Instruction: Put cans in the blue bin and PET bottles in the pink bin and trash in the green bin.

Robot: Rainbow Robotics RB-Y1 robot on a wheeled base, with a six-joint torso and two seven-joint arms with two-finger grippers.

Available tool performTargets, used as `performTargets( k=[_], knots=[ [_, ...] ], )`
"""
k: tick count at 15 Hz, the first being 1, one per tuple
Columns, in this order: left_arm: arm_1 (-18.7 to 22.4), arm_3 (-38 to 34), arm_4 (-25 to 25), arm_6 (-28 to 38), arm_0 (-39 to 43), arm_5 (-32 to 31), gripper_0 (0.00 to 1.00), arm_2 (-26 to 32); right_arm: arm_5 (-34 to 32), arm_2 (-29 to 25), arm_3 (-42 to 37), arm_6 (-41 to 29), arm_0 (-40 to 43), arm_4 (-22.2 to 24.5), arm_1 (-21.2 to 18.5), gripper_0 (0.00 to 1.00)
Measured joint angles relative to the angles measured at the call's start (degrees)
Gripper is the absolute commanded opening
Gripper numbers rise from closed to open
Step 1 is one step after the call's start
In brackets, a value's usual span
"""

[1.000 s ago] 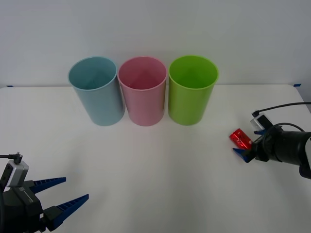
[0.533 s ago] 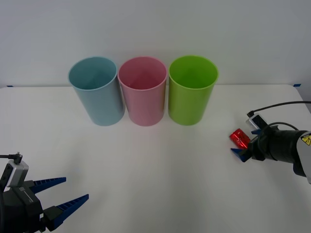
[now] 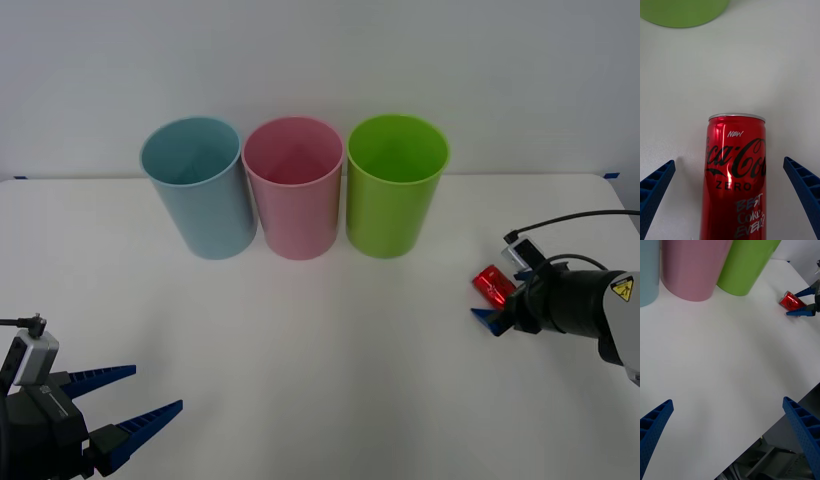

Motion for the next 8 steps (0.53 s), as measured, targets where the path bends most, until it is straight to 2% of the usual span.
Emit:
performTargets(
  k=[2, 3, 4, 5, 8],
  knots=[
    [0.0, 0.0, 0.0, 0.0, 0.0, 0.0, 1.0, 0.0, 0.0, 0.4, 0.0, -0.6, 0.0, 0.4, 0.0, 1.0],
    [0.0, 0.0, 0.0, 0.0, 0.0, 0.0, 1.0, 0.0, 0.0, 0.5, 0.0, -0.7, 0.0, 0.5, 0.0, 0.48],
    [0.0, 0.0, 0.0, 0.0, 0.0, 0.0, 1.0, 0.0, 0.0, 0.7, 0.0, -0.8, 0.0, 0.6, 0.0, 0.19],
    [0.0, 0.0, 0.0, 0.0, 0.0, 0.0, 1.0, 0.0, 0.0, 1.1, 0.0, -0.9, 0.0, 0.8, 0.0, 0.03],
    [0.0, 0.0, 0.0, 0.0, 0.0, 0.0, 1.0, 0.0, 0.0, 2.2, 0.0, -2.3, -0.2, 4.1, 0.0, 0.0]
  ],
)
